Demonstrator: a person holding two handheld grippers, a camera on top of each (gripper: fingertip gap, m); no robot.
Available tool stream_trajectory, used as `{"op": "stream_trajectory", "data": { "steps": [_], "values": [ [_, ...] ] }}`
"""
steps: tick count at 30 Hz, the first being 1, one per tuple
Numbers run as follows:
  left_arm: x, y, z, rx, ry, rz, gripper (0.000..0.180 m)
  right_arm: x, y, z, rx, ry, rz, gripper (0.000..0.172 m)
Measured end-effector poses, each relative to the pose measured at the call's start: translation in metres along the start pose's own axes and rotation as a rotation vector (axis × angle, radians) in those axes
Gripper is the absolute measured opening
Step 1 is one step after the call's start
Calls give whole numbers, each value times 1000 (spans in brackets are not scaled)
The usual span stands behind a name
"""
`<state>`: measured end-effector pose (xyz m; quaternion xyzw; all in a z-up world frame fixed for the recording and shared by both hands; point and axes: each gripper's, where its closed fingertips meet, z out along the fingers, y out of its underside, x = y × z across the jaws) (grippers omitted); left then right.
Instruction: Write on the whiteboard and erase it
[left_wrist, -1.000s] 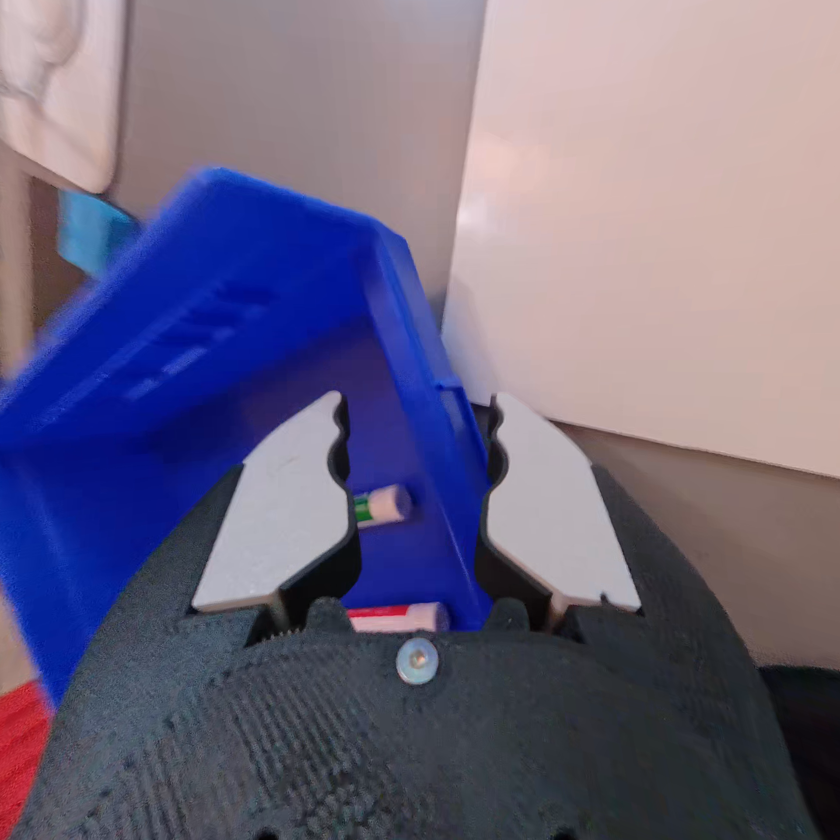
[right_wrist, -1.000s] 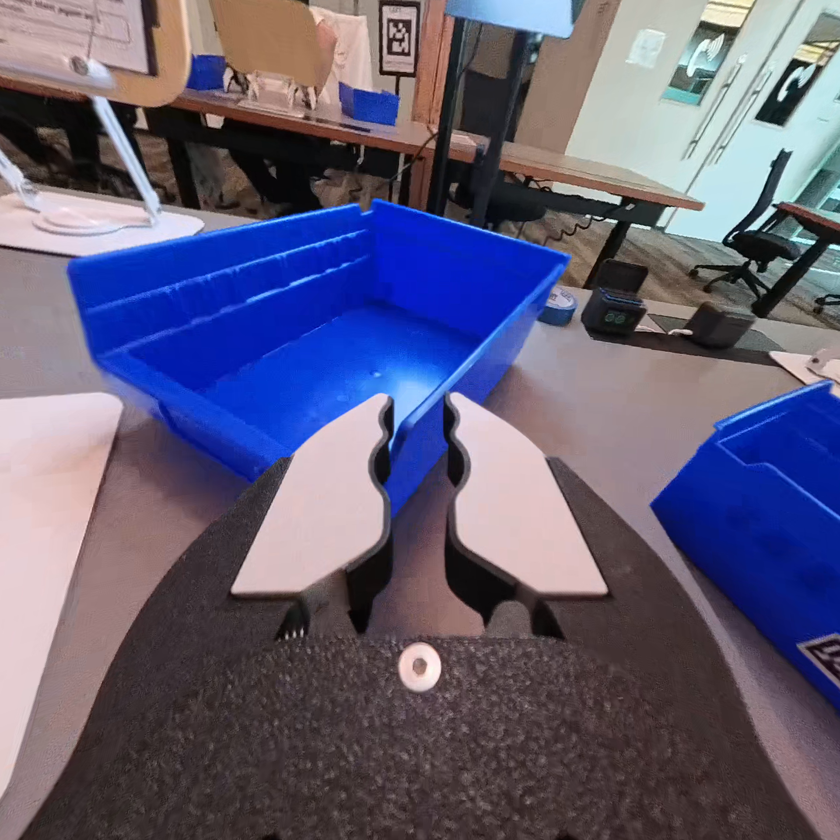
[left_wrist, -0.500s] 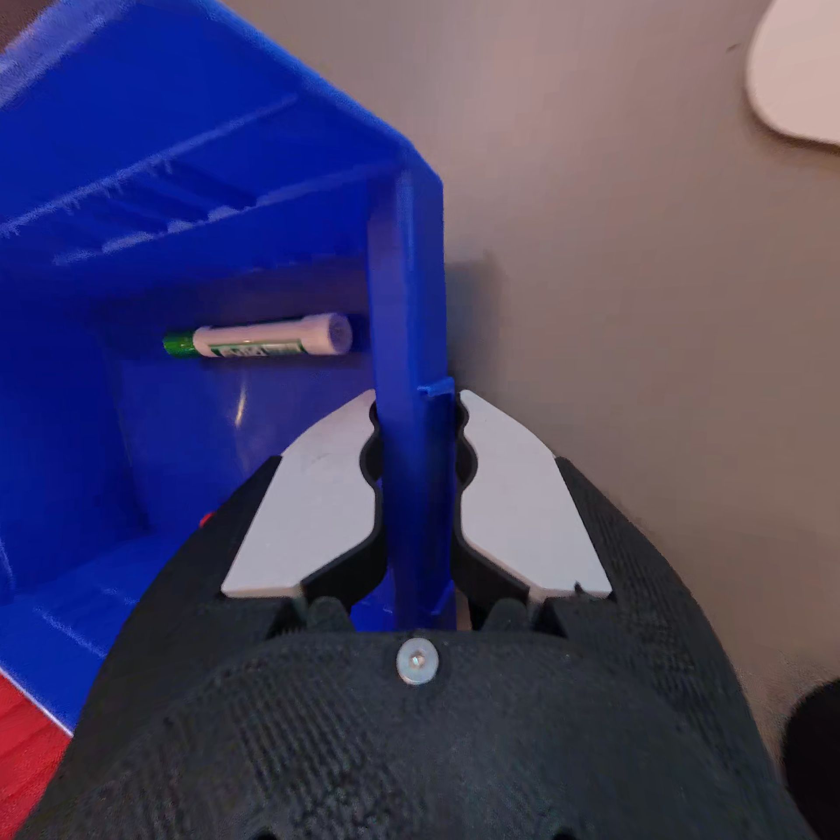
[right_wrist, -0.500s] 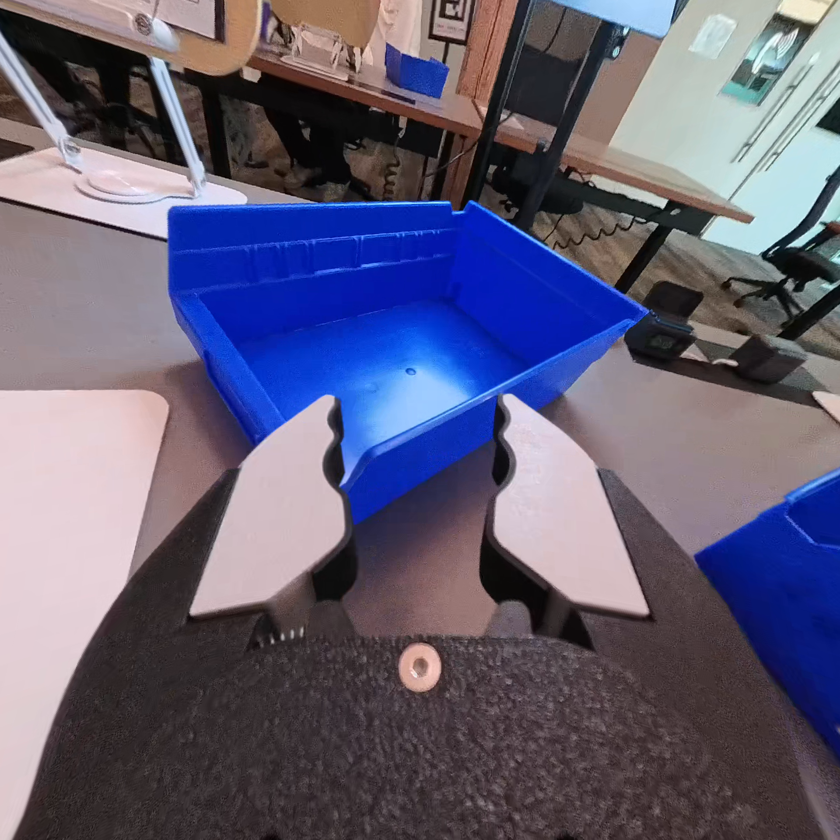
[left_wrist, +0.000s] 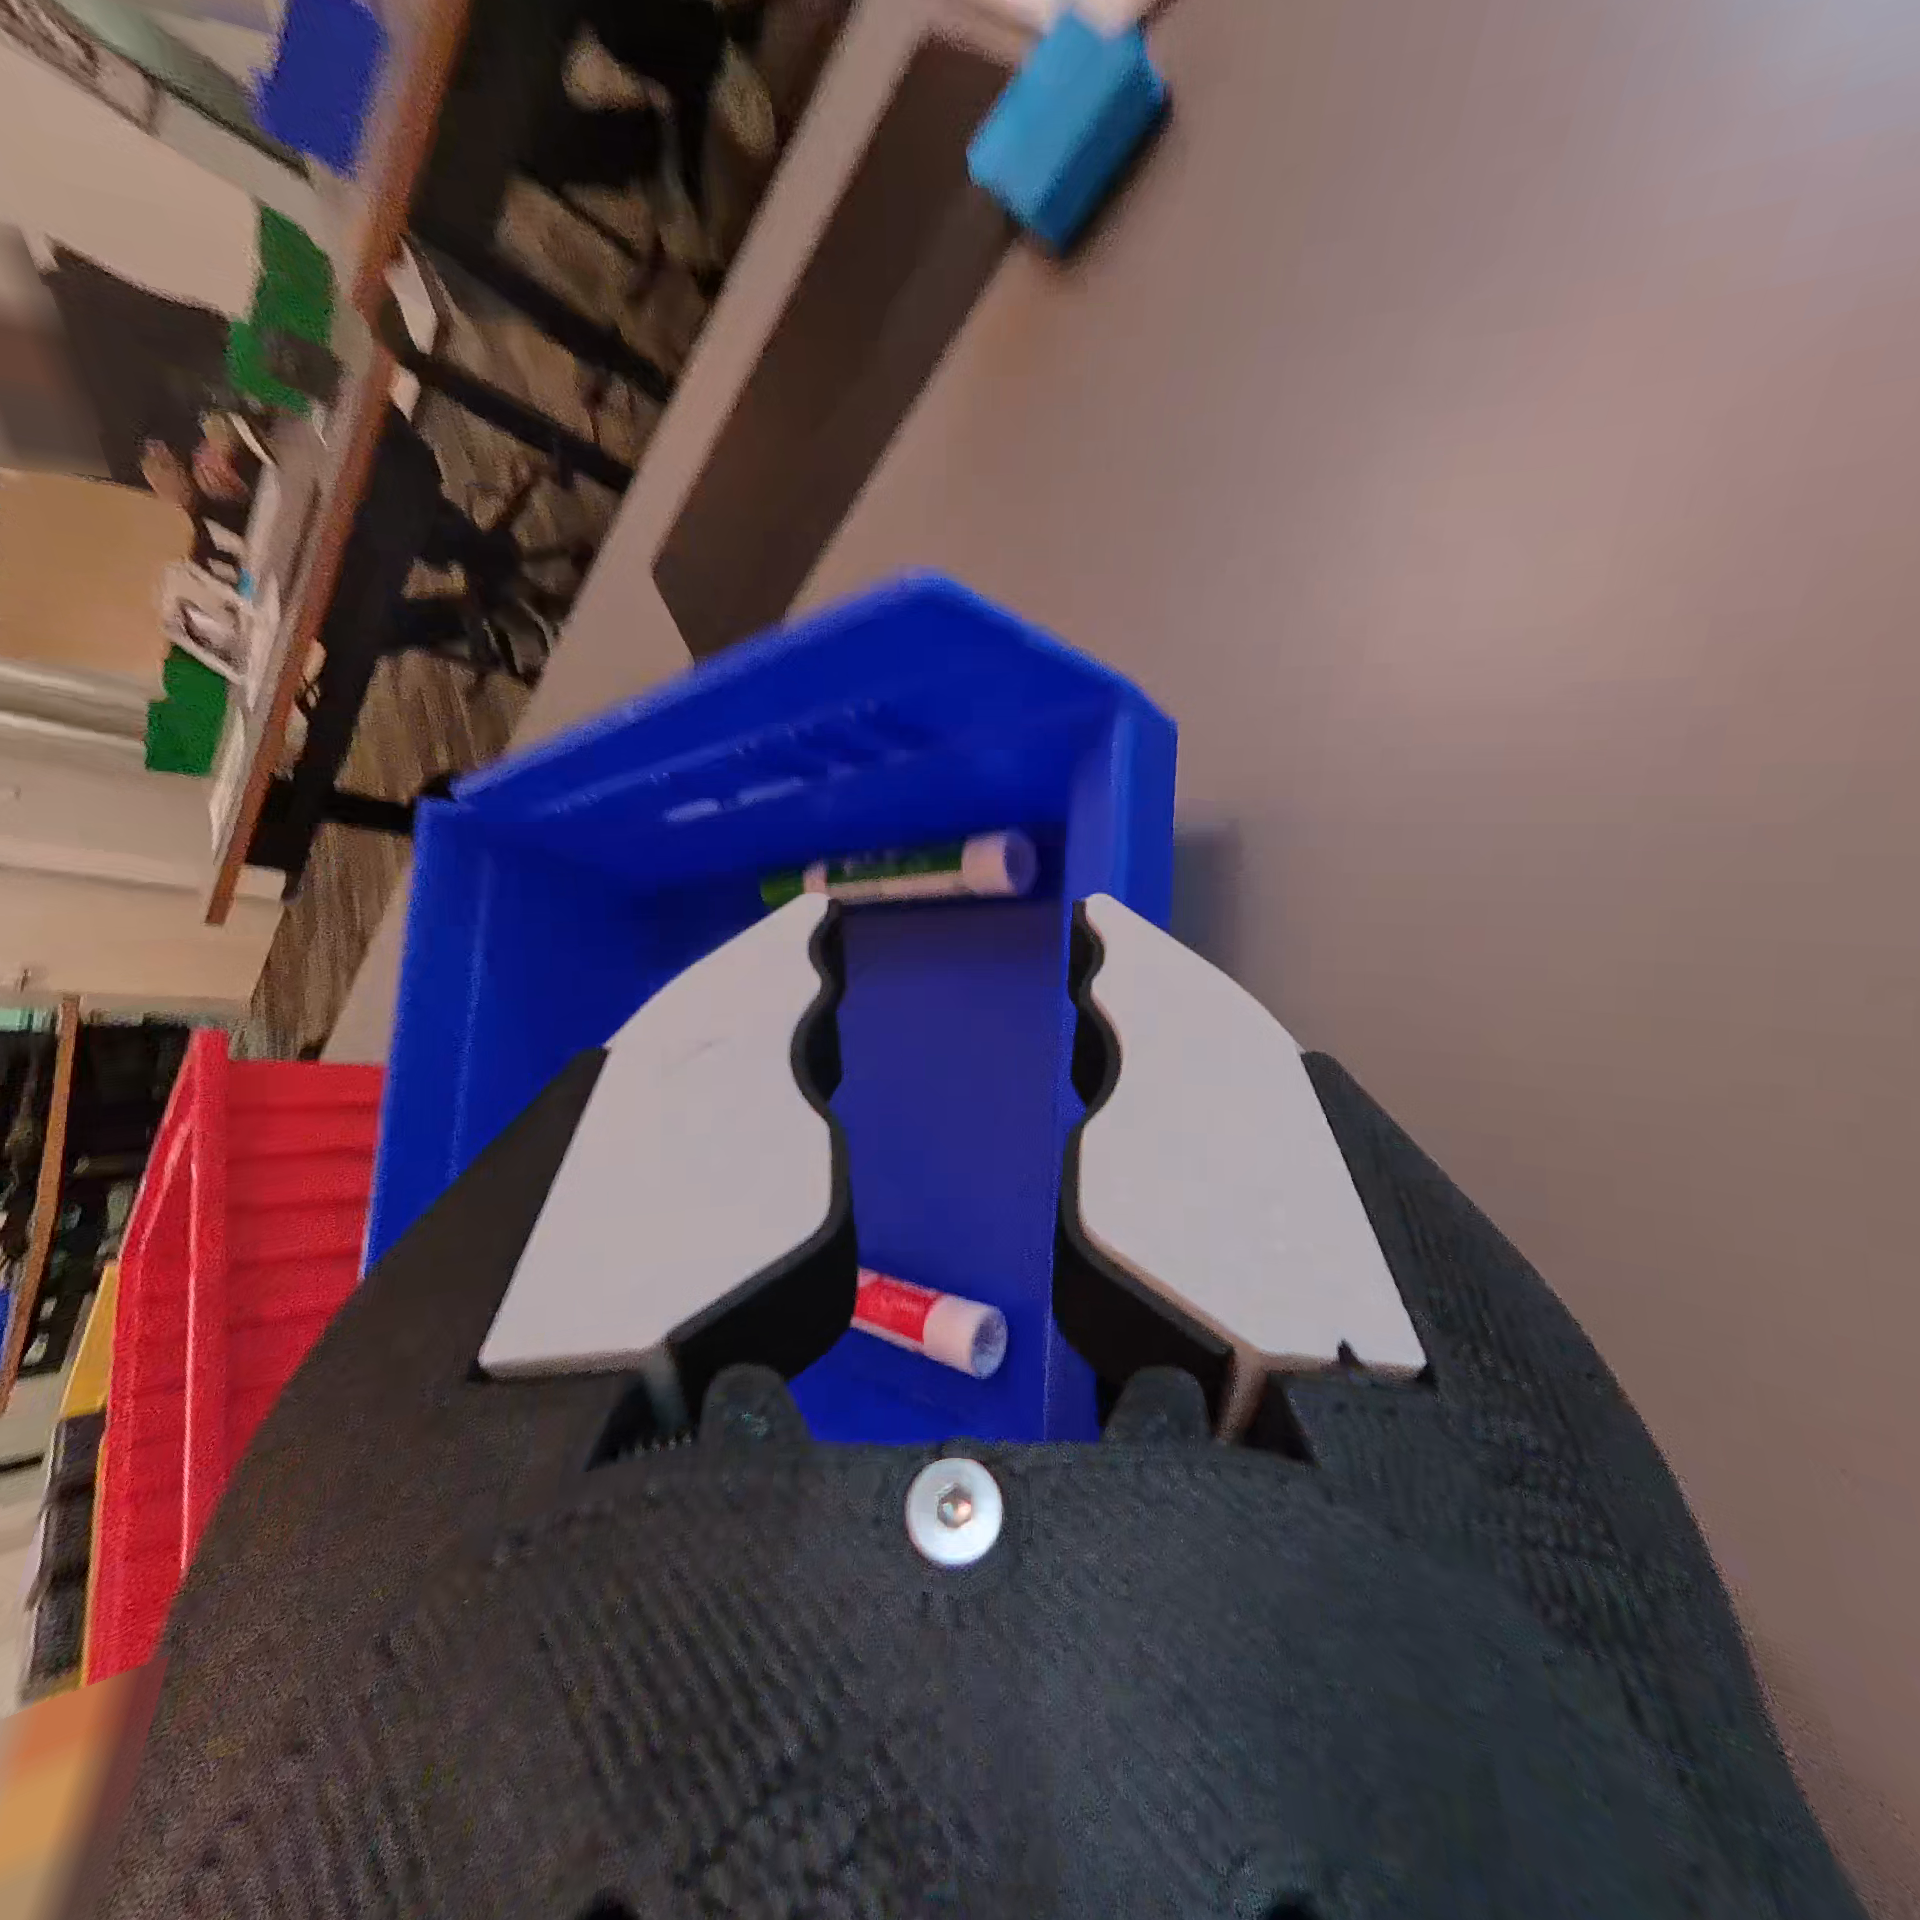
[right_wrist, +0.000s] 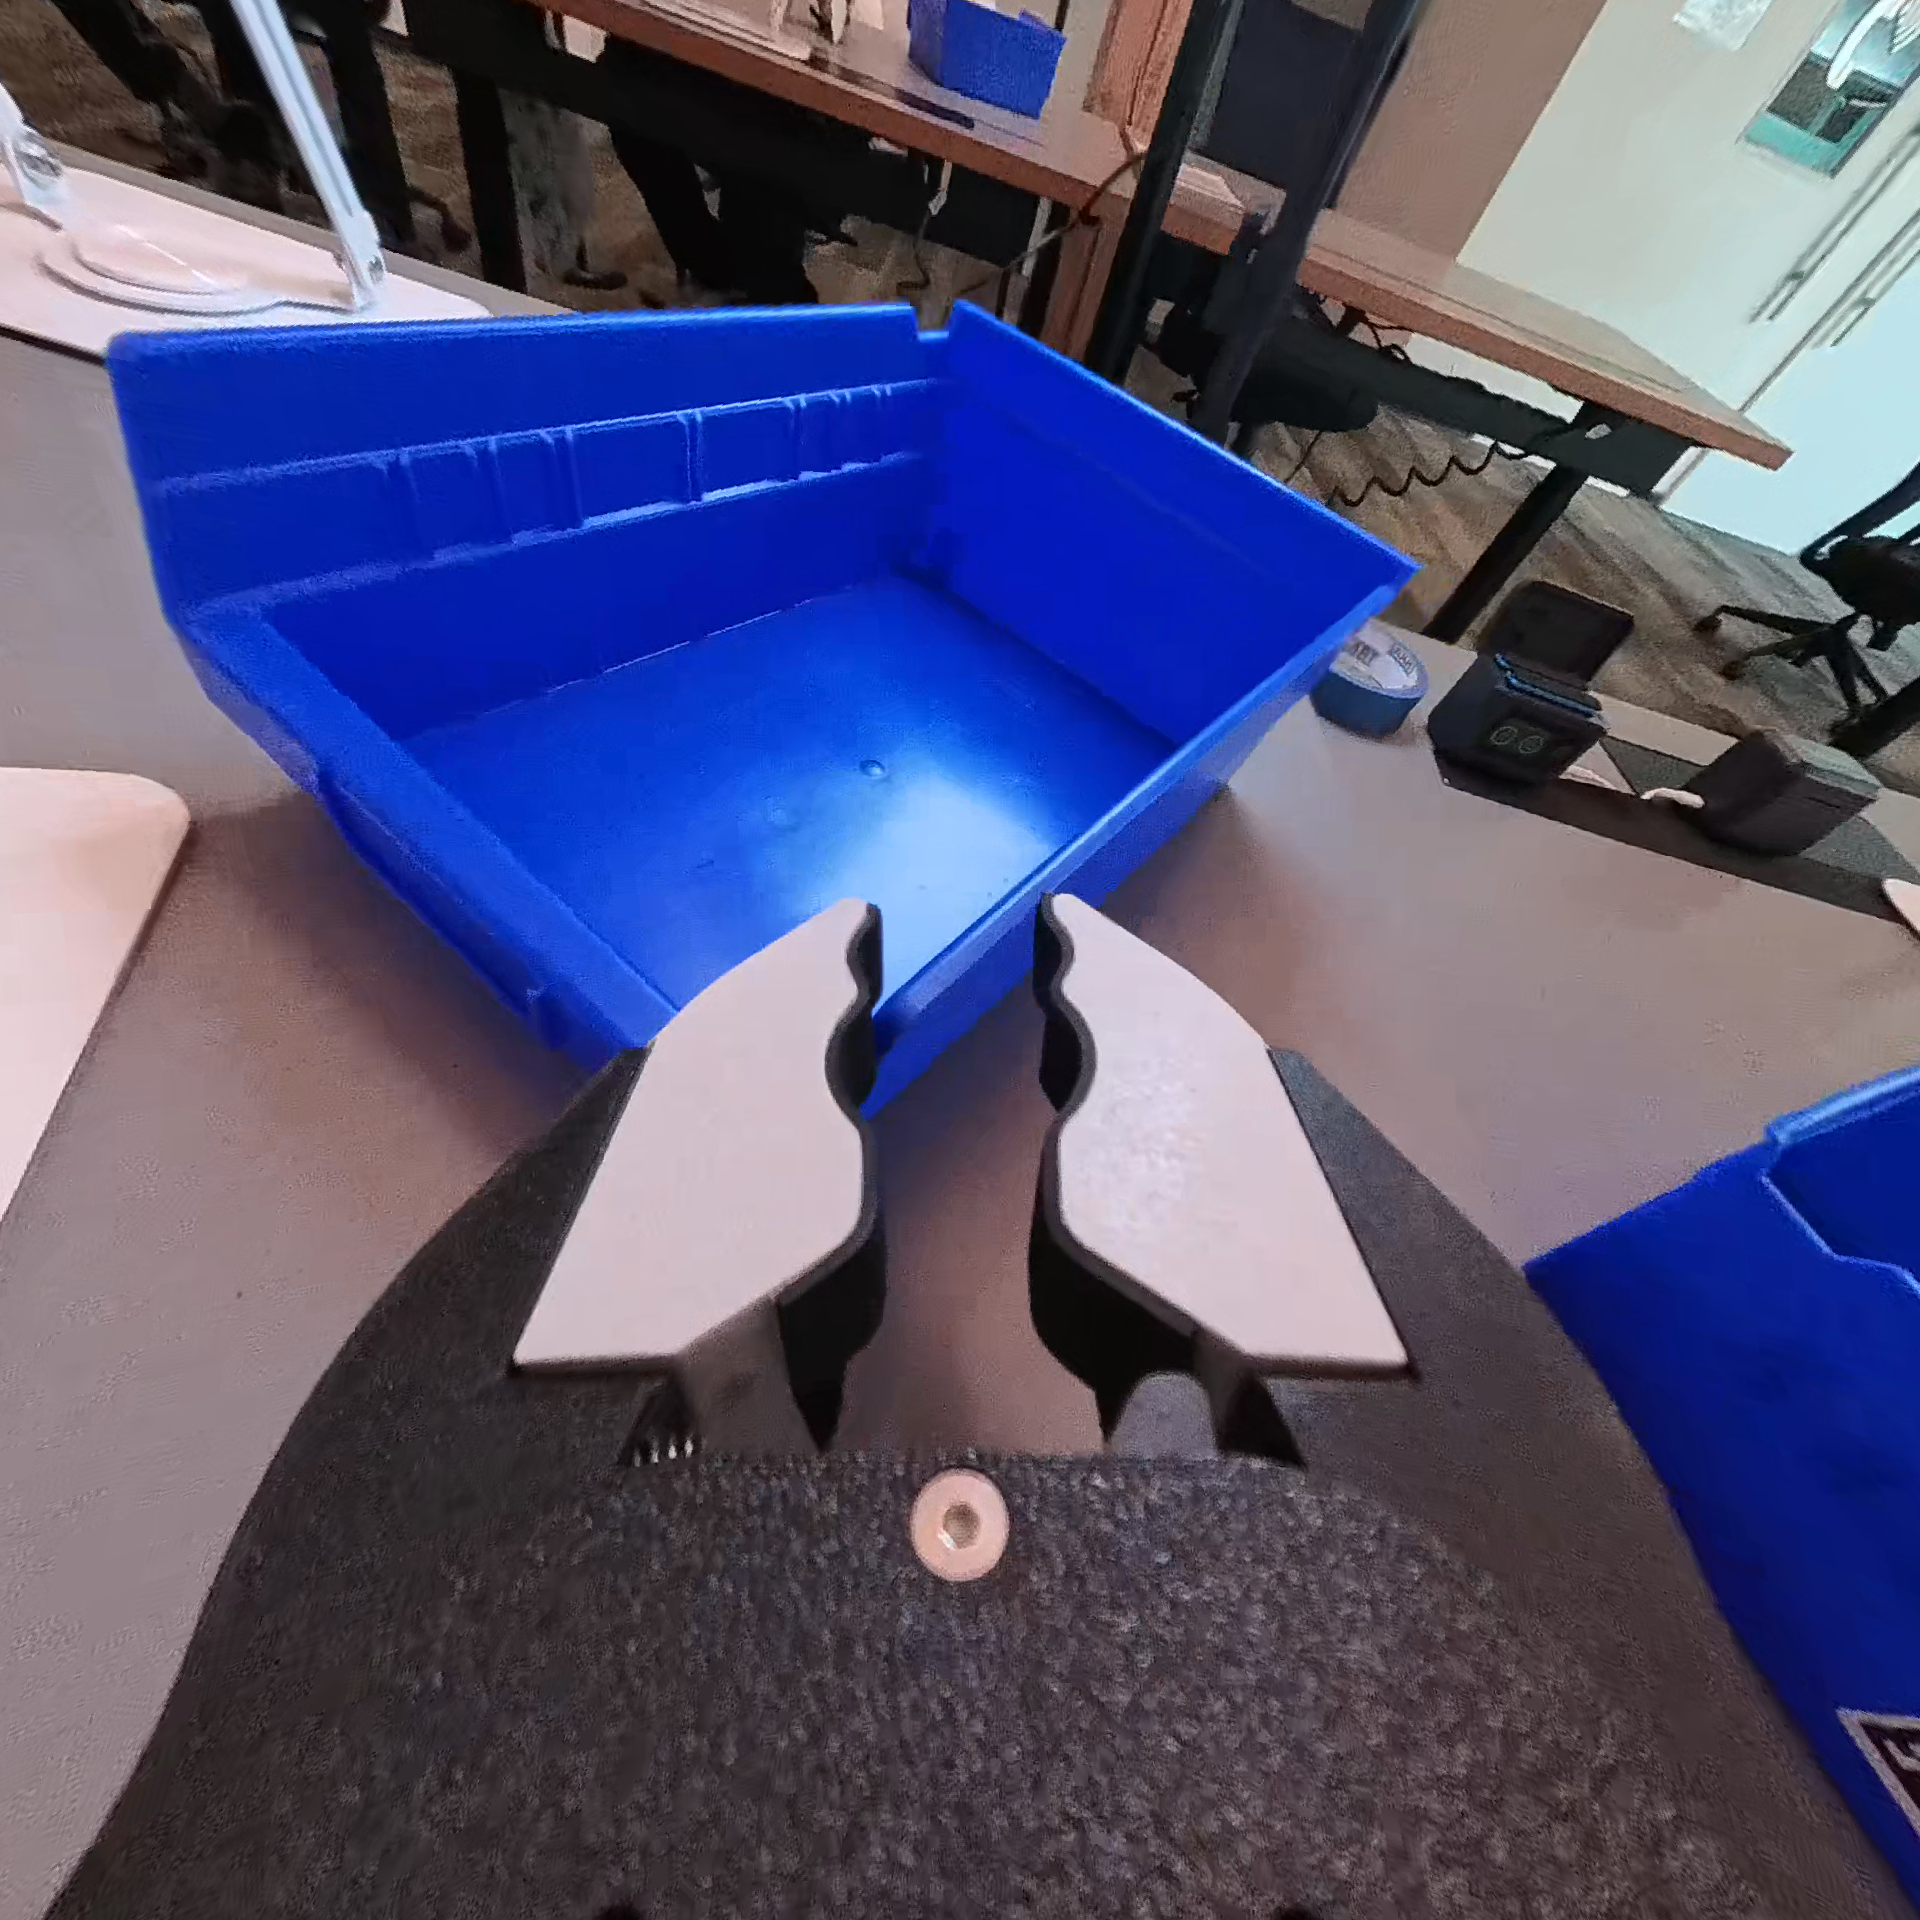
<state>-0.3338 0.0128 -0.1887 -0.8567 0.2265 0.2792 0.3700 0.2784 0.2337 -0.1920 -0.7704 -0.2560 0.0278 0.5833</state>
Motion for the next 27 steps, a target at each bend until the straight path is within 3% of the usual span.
{"op": "stream_trajectory", "data": {
  "steps": [3,6,10,13,17,20,22,24,27],
  "values": [
    [4,-43,-16,124,111,-48,43,5,2,-2,10,-4,8,25],
    [18,-83,-2,133,268,-15,49,9,2,-2,34,24,4,25],
    [46,-124,55,14,483,-17,56,8,-6,-8,106,41,6,45],
    [56,-145,114,-105,520,-179,63,8,-10,-13,162,36,30,50],
    [46,-159,182,-118,413,-516,75,14,-9,-17,184,51,28,51],
    [30,-151,215,-82,293,-670,80,14,-12,-19,205,39,49,51],
    [37,-145,230,-92,317,-753,77,11,-14,-18,207,35,42,51],
    [45,-144,237,-74,357,-716,56,8,-13,-18,204,39,22,50],
    [50,-147,229,-53,365,-585,55,5,-15,-22,217,50,-4,50]
  ]
}}
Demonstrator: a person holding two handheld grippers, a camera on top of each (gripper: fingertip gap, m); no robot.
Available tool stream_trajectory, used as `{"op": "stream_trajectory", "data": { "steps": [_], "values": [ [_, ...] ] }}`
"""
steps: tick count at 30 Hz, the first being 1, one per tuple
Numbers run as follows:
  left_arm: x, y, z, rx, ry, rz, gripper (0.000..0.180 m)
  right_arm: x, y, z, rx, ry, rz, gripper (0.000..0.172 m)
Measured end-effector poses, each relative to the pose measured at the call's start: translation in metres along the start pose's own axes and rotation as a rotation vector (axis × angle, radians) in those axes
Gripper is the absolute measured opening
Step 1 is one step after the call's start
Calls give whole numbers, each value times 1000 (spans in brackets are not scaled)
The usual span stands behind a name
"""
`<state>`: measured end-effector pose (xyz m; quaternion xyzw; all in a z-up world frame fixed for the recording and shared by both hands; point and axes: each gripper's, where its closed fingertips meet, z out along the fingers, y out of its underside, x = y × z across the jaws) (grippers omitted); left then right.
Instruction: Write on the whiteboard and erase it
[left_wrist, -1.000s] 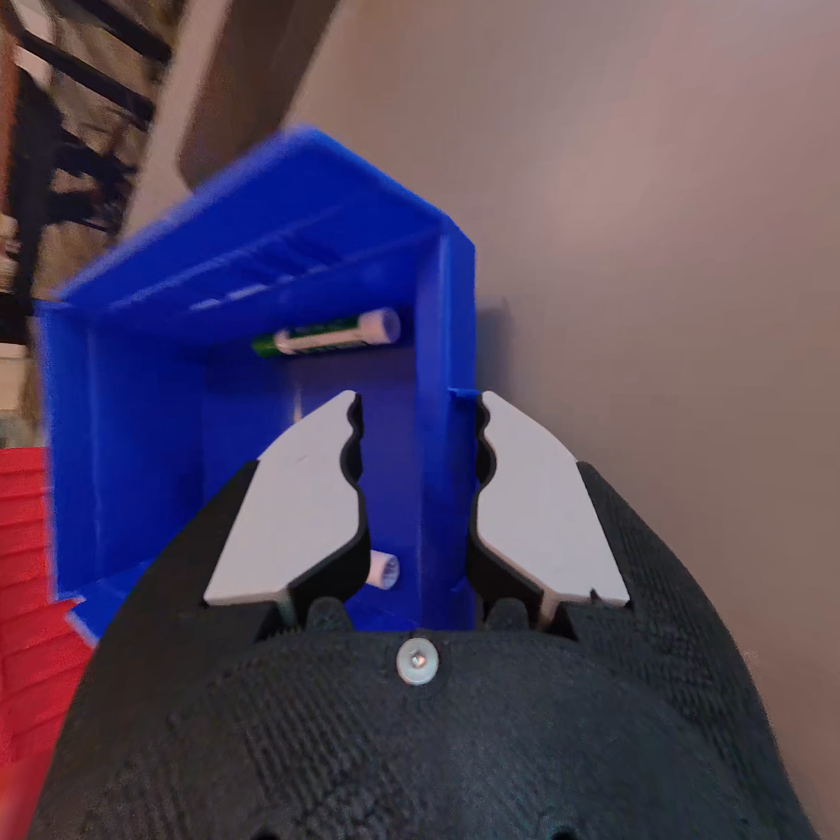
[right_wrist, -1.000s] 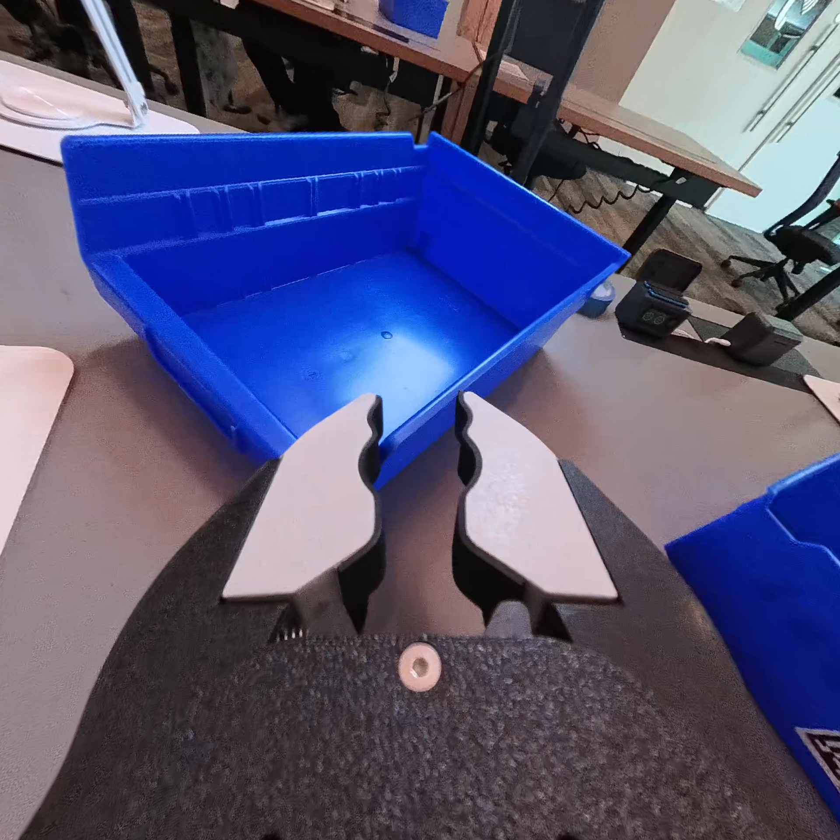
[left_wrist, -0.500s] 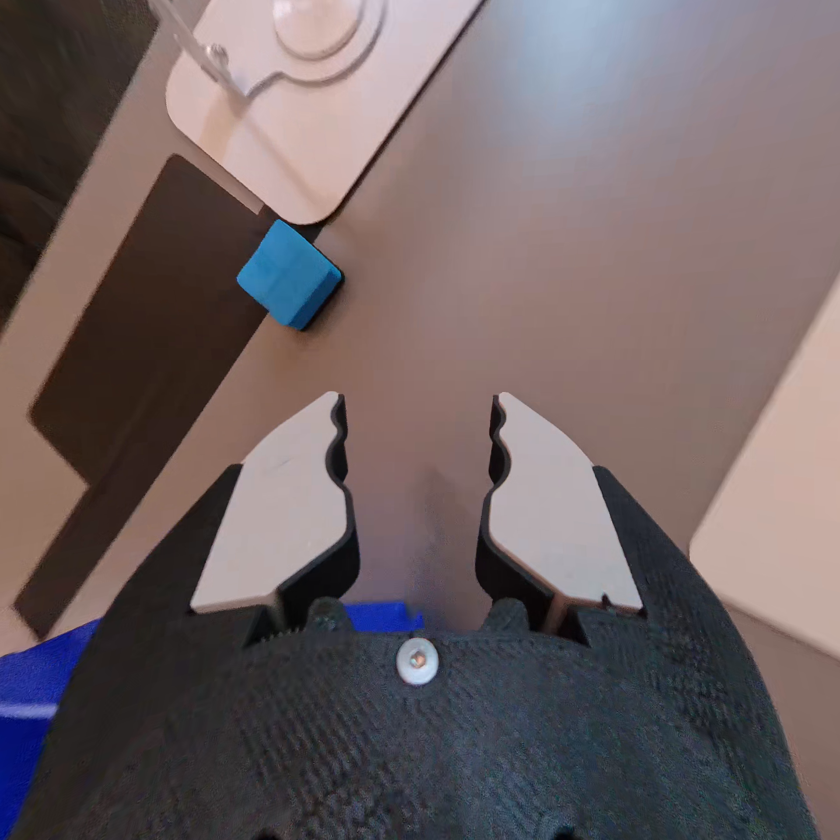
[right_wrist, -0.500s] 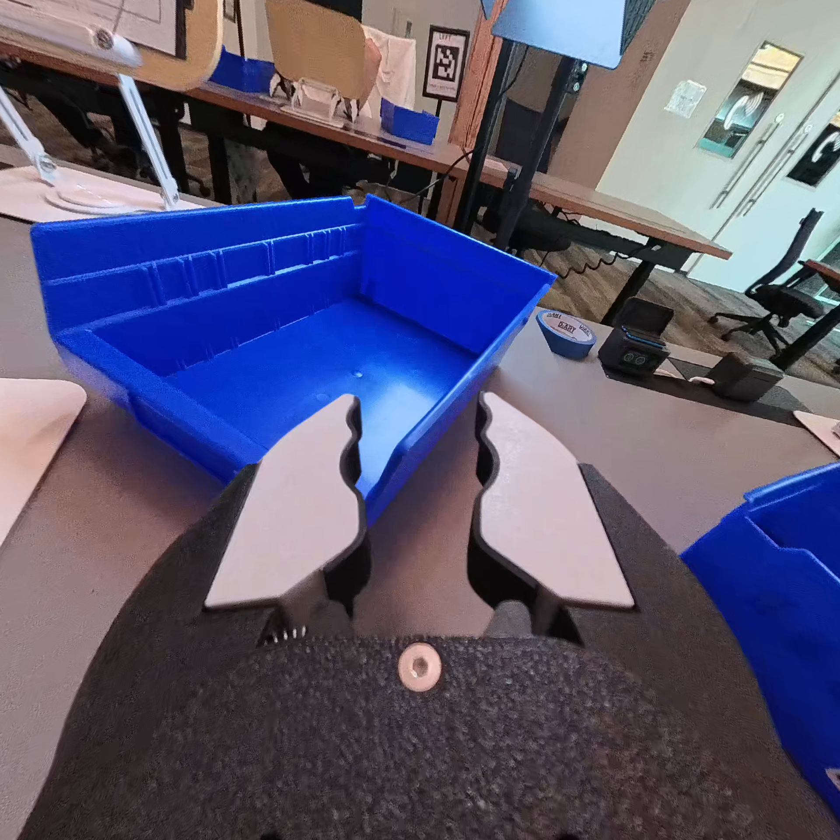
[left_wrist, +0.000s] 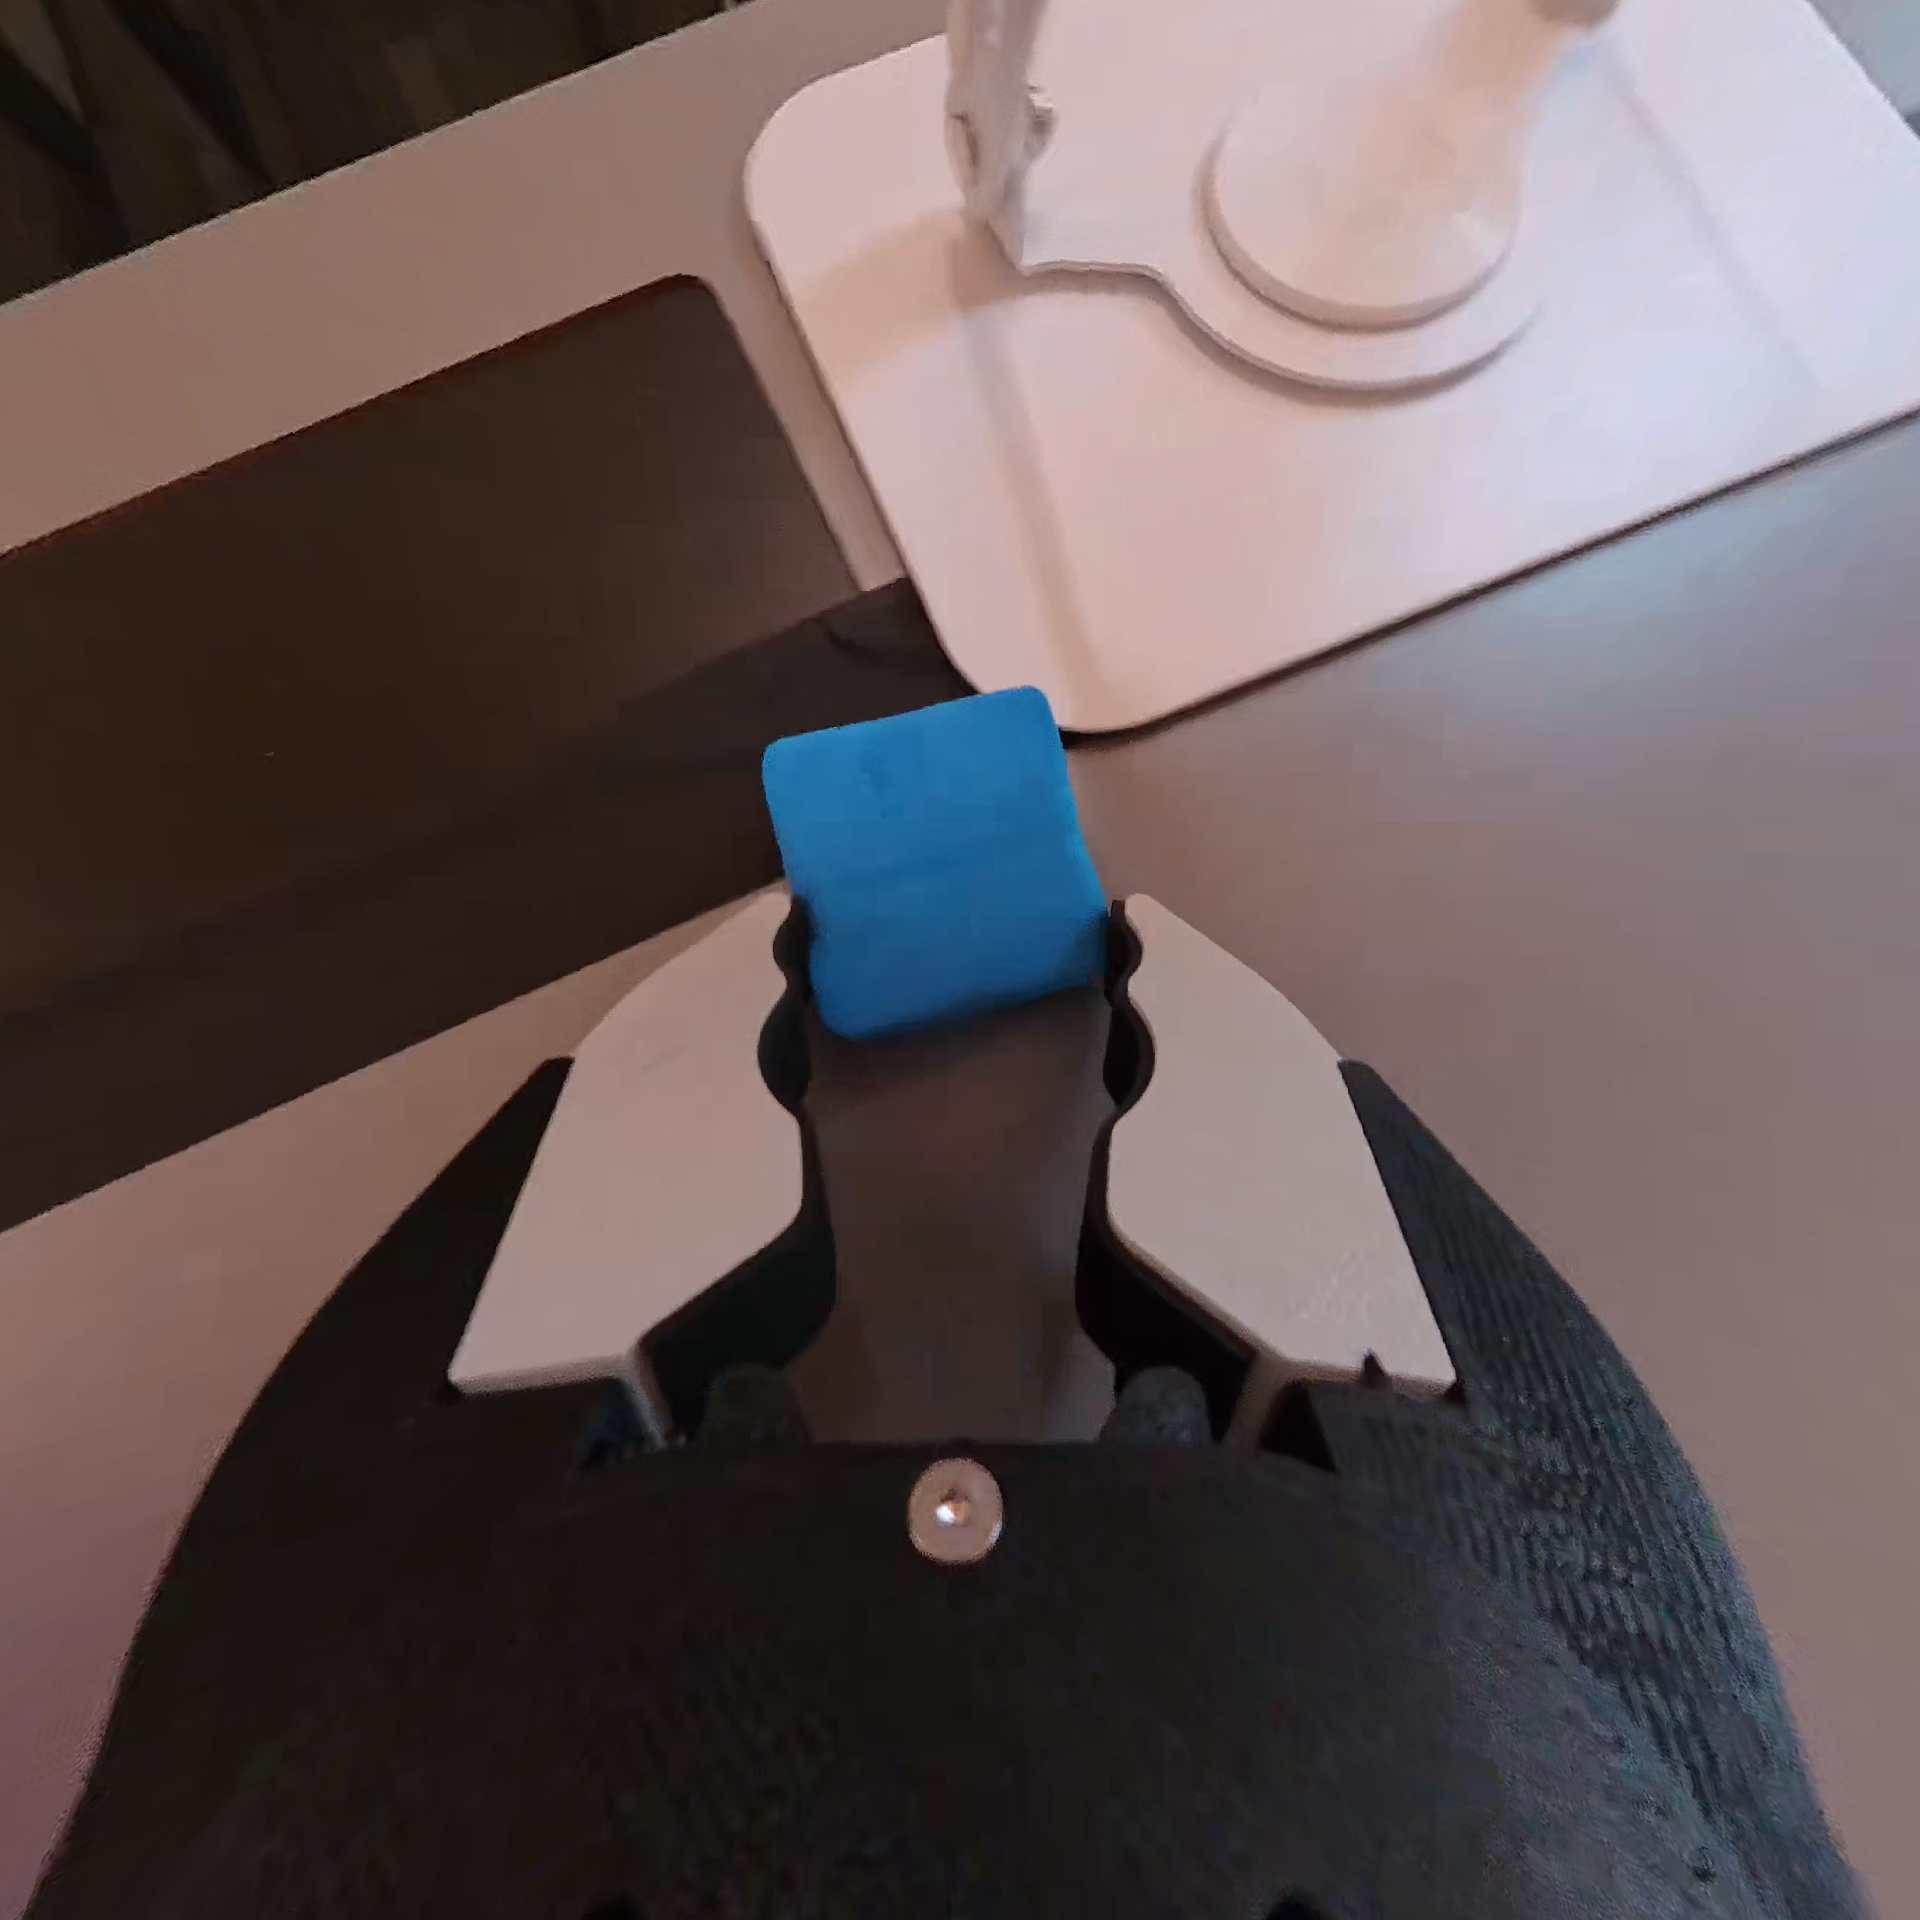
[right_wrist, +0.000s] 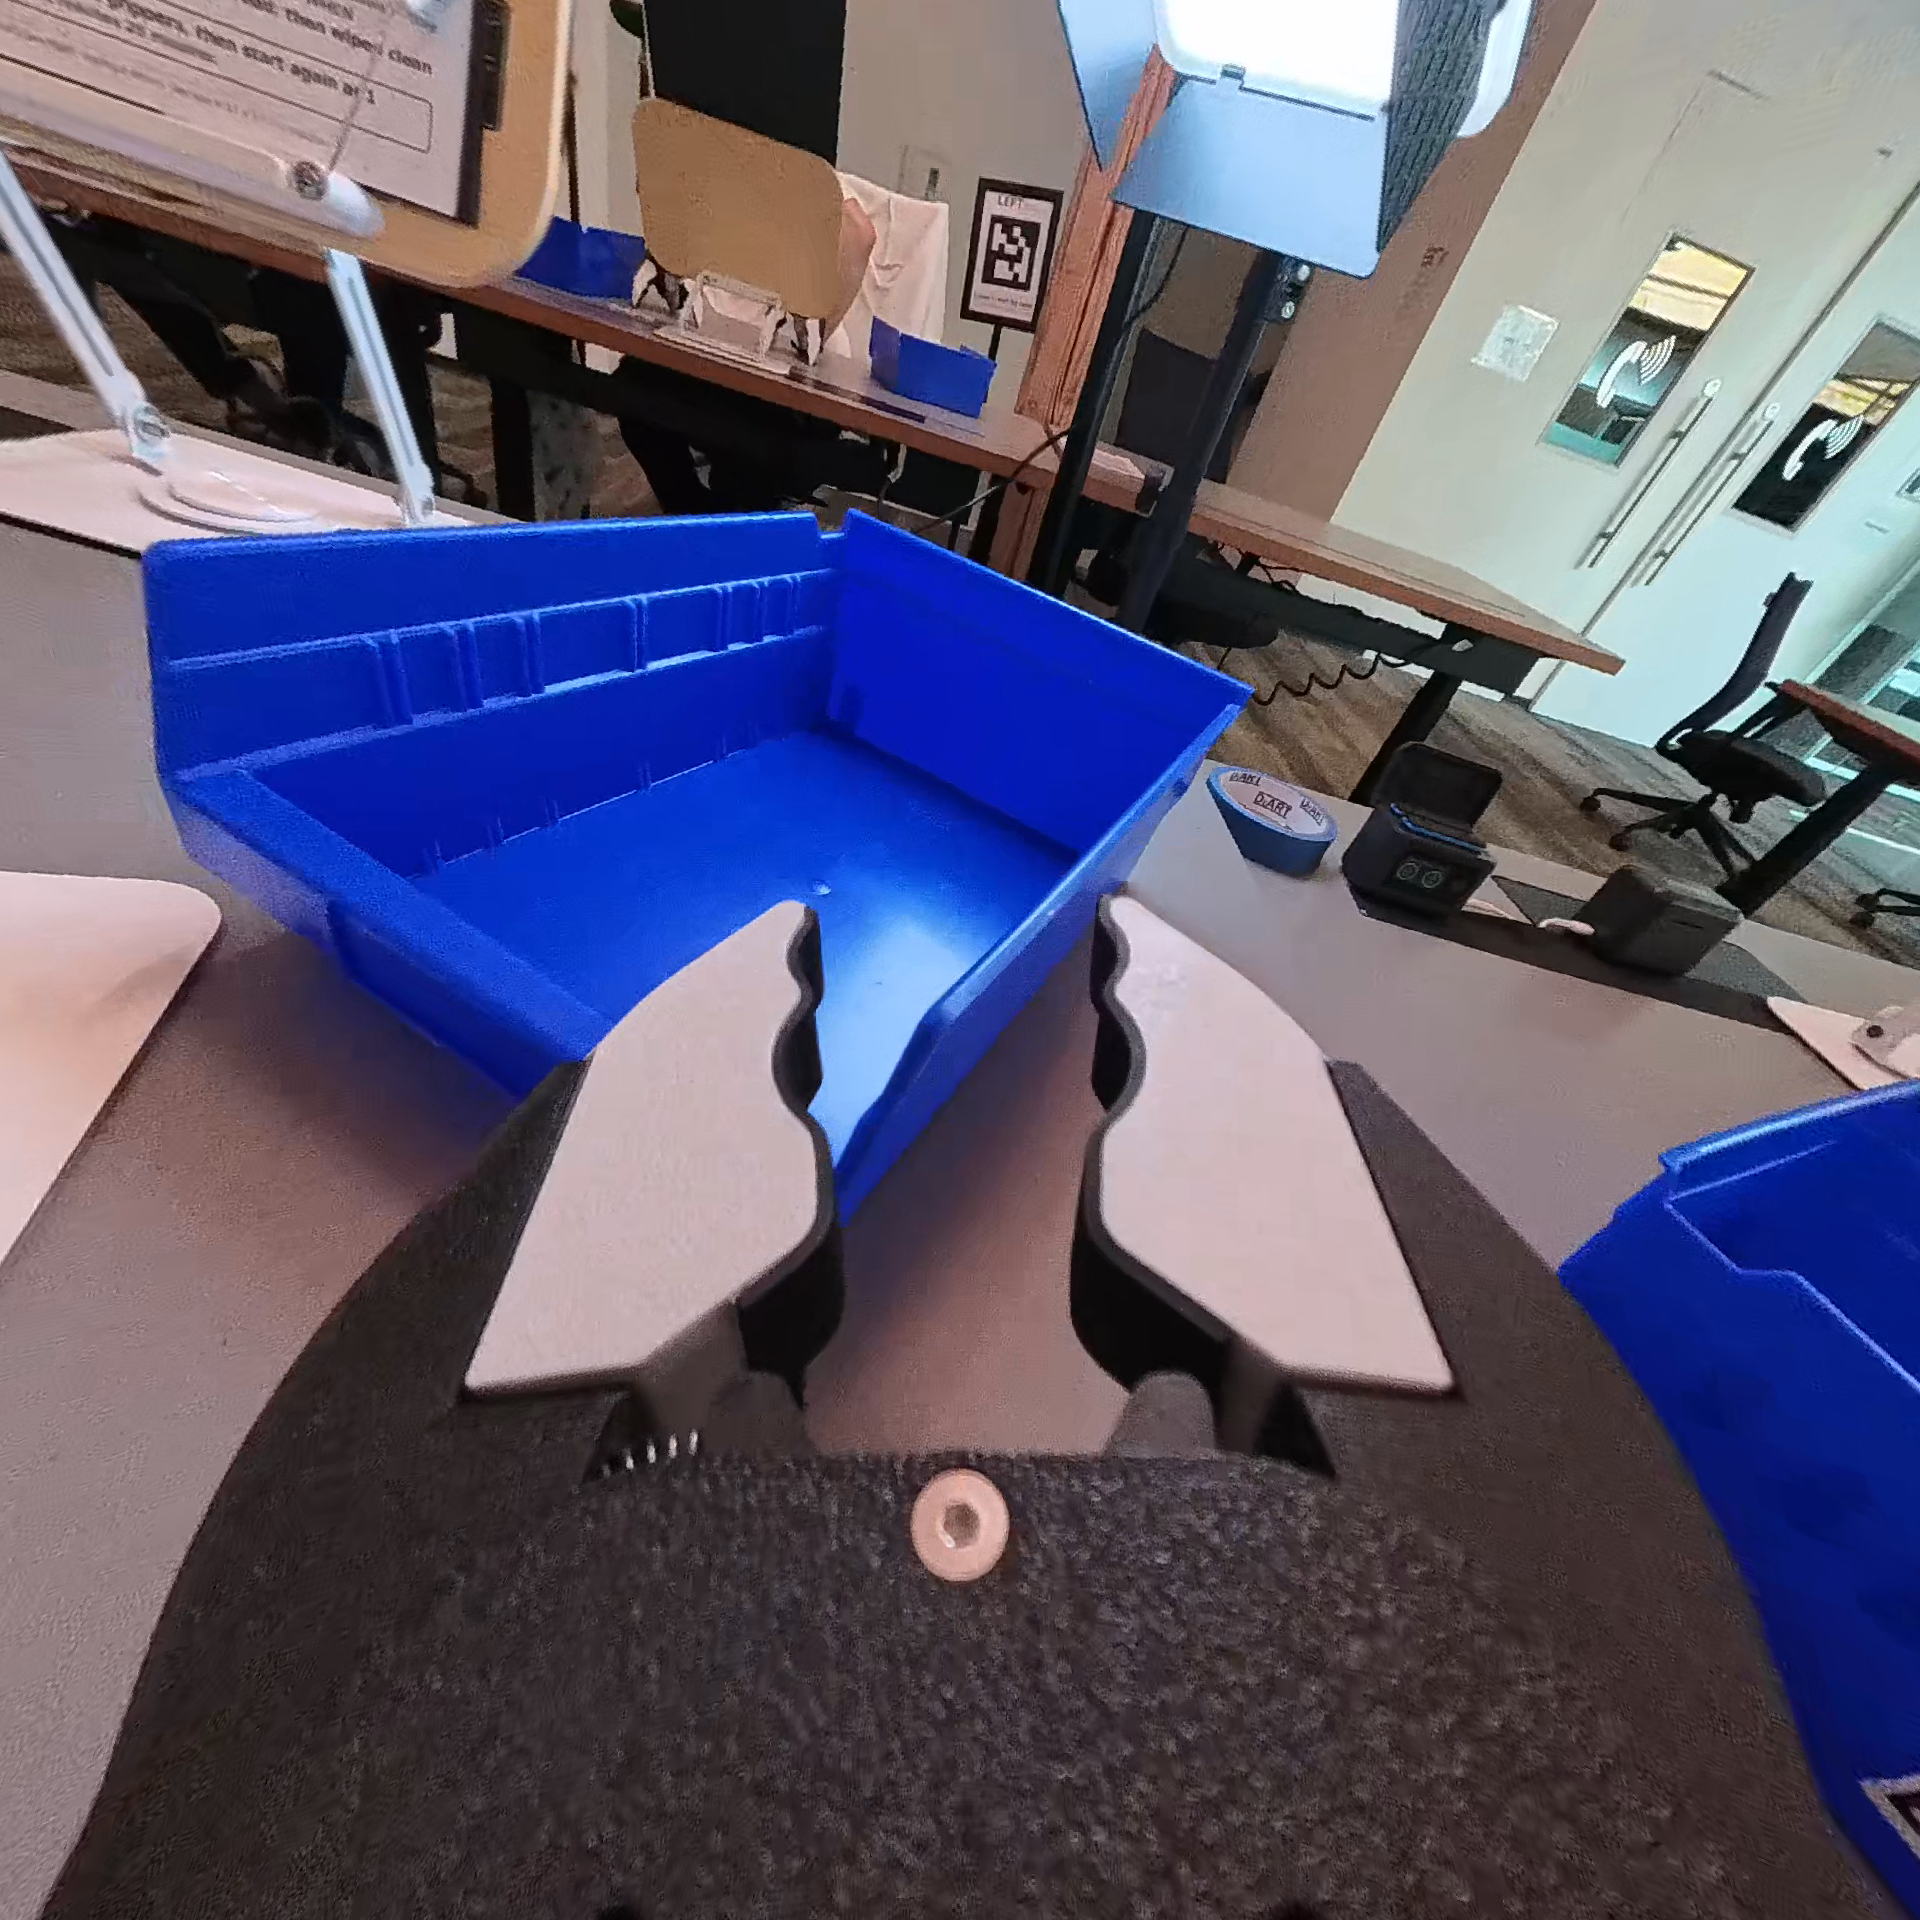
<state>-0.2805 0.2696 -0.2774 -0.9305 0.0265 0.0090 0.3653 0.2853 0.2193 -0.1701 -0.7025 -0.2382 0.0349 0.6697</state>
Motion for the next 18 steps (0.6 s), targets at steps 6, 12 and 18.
{"op": "stream_trajectory", "data": {
  "steps": [6,12,18],
  "values": [
    [103,10,-74,153,304,353,55,-44,-53,-24,187,-49,-179,42],
    [193,72,-143,196,476,598,55,-159,-40,-5,-10,-352,-471,47],
    [222,124,-188,209,592,641,55,-132,33,39,-381,-393,-675,37]
  ]
}}
